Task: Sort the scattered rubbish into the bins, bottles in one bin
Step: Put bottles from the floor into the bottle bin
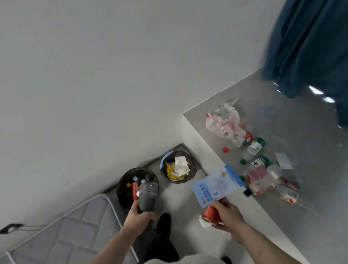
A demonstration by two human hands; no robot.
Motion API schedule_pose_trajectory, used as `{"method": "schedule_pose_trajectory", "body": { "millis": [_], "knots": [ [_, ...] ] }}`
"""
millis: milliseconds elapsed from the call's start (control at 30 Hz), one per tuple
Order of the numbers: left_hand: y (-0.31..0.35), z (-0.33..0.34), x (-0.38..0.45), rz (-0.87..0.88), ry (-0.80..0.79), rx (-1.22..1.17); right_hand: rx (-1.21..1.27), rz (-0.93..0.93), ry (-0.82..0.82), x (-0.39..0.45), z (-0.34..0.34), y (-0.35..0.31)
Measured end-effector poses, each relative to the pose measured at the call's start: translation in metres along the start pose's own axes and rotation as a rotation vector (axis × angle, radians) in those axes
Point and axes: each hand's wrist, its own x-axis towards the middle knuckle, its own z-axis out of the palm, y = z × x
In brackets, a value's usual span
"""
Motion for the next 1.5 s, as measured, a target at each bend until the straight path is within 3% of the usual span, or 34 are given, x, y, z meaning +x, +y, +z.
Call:
{"method": "schedule_pose_trajectory", "body": {
  "millis": [200,400,700,1067,1333,1500],
  "knots": [
    [0.036,-0.063,0.052,0.001,-0.016,0.111,0.003,0.09,0.043,0.025,0.062,-0.033],
    [0.056,-0.087,0.113,-0.033,0.009,0.209,-0.022,0.249,0.08,0.075,0.084,-0.047],
    [0.037,-0.05,0.234,-0.05,0.064,0.264,-0.151,0.345,0.009,0.234,0.096,-0.06],
    [-0.027,-0.003,0.383,-0.047,0.233,0.221,-0.308,0.418,-0.031,0.474,0.127,-0.021],
    [-0.027,-0.022,0.404,-0.125,0.379,0.102,-0.397,0.415,0.06,0.473,0.146,-0.001],
    [-0.038,-0.052,0.406,-0.184,0.473,0.099,-0.612,0.128,-0.01,0.45,0.178,0.003]
  ]
}}
